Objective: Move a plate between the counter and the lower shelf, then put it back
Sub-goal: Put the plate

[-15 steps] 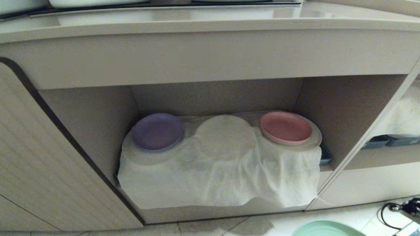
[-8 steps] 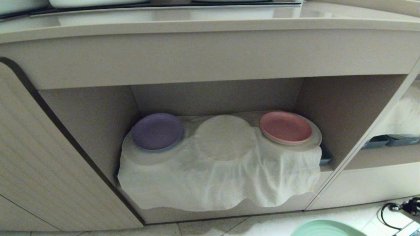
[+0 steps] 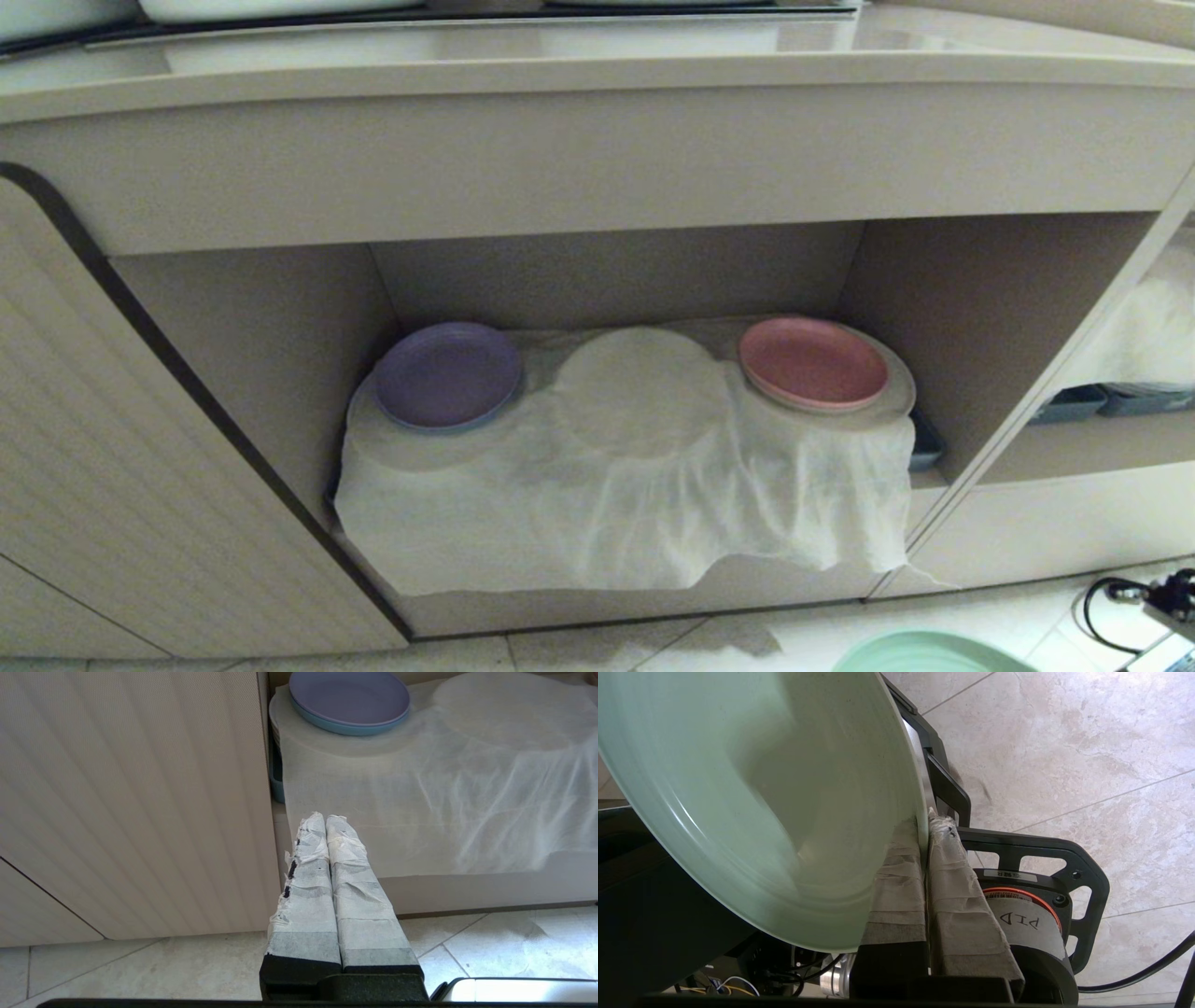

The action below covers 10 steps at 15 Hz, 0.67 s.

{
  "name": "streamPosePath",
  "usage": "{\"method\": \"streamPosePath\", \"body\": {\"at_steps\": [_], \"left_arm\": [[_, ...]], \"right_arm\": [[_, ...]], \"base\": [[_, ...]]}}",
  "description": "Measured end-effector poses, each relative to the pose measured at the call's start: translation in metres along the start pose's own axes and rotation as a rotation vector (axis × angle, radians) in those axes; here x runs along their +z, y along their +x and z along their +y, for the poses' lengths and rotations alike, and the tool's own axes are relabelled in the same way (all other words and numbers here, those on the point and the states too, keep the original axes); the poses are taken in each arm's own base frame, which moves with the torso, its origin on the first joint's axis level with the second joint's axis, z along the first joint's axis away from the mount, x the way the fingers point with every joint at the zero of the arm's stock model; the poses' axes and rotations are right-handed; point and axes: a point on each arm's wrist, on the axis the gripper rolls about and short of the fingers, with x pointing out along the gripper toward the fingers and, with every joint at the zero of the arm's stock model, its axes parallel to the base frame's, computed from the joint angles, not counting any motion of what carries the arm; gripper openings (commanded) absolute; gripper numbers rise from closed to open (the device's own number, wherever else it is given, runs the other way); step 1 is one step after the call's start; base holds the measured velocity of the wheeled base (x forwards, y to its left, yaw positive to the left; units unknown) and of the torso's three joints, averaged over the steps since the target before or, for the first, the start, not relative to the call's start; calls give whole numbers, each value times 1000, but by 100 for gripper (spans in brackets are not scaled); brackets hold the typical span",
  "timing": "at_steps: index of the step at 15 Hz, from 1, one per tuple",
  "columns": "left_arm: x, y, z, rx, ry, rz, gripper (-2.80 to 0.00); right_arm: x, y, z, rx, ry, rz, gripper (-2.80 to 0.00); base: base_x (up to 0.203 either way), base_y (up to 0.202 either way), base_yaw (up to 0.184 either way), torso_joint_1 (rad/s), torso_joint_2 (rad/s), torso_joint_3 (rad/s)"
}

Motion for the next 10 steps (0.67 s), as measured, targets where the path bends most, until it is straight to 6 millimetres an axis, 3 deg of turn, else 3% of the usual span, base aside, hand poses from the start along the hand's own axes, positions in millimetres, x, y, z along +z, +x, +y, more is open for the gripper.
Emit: {"method": "streamPosePath", "body": {"at_steps": [10], "left_arm": [[0, 0, 0, 0, -1, 0, -280]], "right_arm": [[-3, -3, 0, 4, 0, -14, -280]], "base": [[0, 0, 0, 0, 0, 0]]}}
